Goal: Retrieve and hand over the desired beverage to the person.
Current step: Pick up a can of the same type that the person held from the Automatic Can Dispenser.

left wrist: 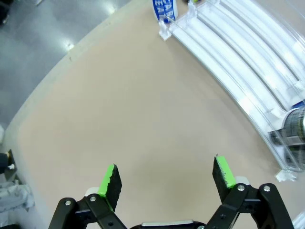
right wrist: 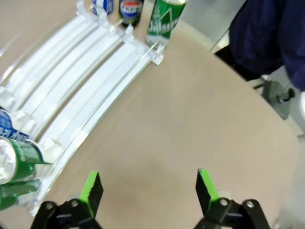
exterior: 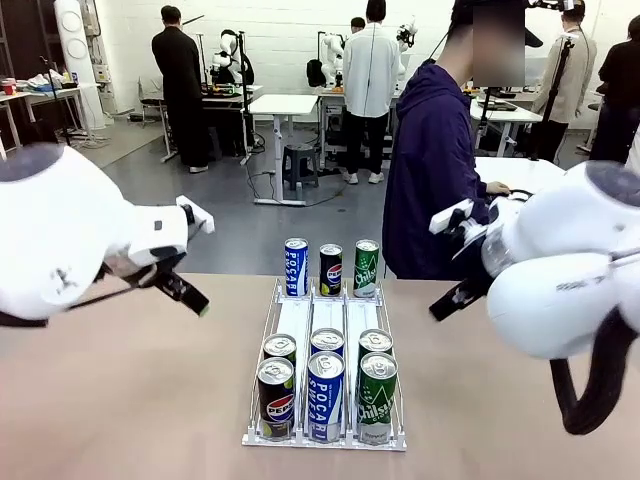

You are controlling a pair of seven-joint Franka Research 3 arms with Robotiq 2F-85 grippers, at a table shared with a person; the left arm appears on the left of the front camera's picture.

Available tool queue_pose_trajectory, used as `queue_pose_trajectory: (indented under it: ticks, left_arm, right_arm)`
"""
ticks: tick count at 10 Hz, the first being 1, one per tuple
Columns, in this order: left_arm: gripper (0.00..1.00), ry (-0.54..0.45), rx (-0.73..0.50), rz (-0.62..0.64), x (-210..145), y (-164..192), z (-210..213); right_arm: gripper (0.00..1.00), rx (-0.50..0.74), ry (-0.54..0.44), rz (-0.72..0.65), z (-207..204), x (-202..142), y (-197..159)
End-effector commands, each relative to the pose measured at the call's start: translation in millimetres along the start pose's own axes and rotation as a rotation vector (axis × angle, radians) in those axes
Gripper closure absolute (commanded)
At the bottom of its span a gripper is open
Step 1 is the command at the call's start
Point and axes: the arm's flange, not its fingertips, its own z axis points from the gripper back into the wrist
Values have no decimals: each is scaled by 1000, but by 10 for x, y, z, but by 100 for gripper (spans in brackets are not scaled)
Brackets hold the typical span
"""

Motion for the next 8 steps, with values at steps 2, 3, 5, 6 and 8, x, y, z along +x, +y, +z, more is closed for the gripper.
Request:
queue_pose_trajectory:
  ticks: [2, 3, 5, 6, 8]
  left_arm:
    - [0, -31, -24, -48, 457, 54, 1034]
    - [0, -50, -15, -45, 528, 29, 1304]
    - [0, -86, 8, -35, 514, 9, 1574]
    - [0, -65, 10, -33, 566, 37, 1497]
    - [0, -65, 10, -33, 566, 37, 1497]
  right_arm:
    - [0, -99, -1, -28, 1200, 250, 92]
    - [0, -122, -7, -36, 1436, 309, 142]
    - [0, -160, -17, -33, 1644, 307, 230]
    - [0, -104, -41, -28, 1637, 282, 129]
    - [0, -104, -41, -28, 1637, 282, 129]
